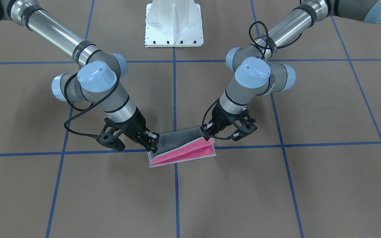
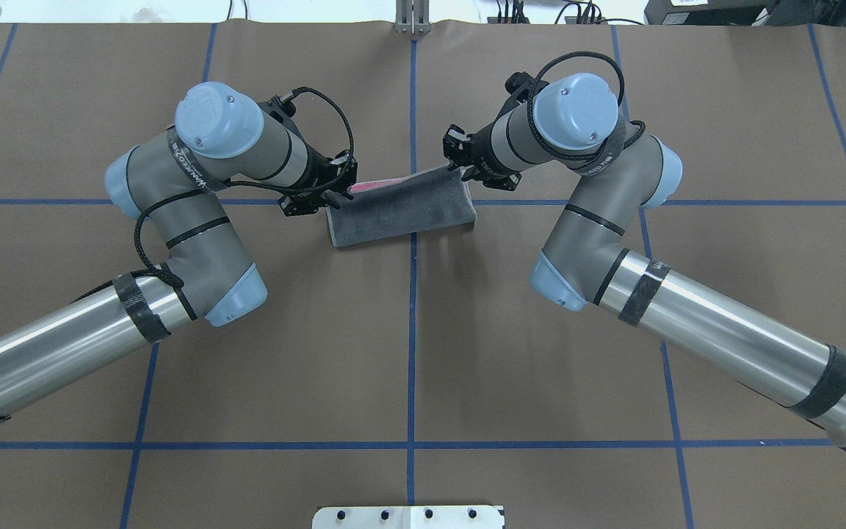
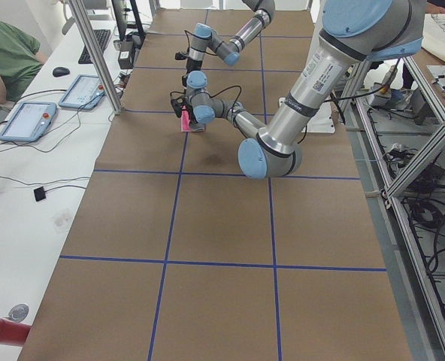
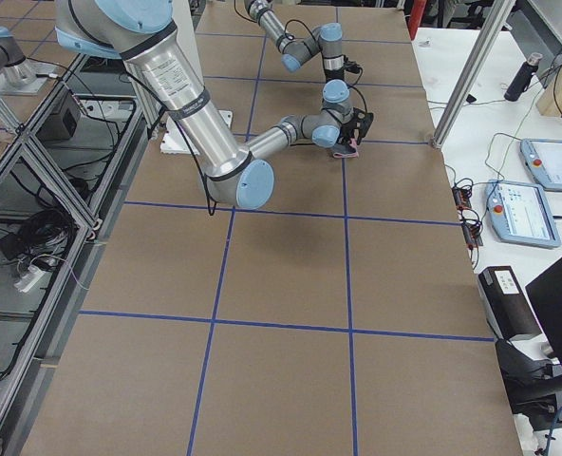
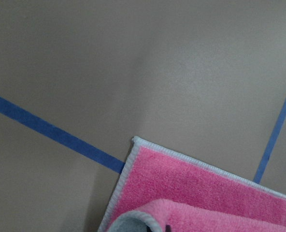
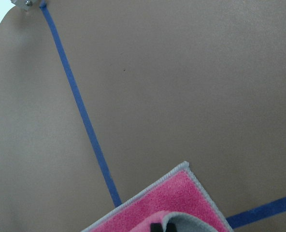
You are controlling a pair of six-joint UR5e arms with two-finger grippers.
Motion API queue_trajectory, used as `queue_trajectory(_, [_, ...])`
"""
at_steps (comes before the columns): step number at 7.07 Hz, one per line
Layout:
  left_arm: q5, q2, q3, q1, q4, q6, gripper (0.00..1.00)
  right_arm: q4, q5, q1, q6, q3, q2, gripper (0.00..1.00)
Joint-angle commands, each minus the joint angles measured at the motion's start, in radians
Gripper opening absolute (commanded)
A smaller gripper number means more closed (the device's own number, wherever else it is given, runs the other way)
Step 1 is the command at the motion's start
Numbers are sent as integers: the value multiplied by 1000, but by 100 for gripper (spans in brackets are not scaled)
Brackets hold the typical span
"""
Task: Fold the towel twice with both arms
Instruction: 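Lay the folded edge down and open both grippers, raising them, then grasp the folded towel's end with the right gripper while the left arm withdraws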
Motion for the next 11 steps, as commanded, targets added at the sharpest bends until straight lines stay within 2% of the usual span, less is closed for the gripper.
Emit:
queue_trajectory(1, [11, -1, 0, 1, 1, -1, 100, 0, 0, 0, 1, -1, 2, 99])
queue_trajectory(5, [4, -24, 0, -48, 11, 11, 100, -15, 14, 0, 9, 0, -5, 99])
queue_trajectory(6, [-43, -24, 0, -85, 18, 35, 100, -35, 26, -2, 1, 0, -8, 99])
queue_trajectory(7, [-134, -24, -1, -126, 56, 68, 100, -95, 46, -2, -56, 2, -2, 99])
queue_trajectory(8, [-146, -23, -1, -139, 61, 83, 100, -147, 49, -8, -115, 3, 2, 99])
queue_trajectory(9, [-146, -23, -1, -142, 61, 89, 100, -161, 47, -17, -188, 0, -1, 99])
queue_trajectory(11, [-147, -19, -1, -150, 59, 95, 100, -161, 51, -31, -212, 0, -2, 96])
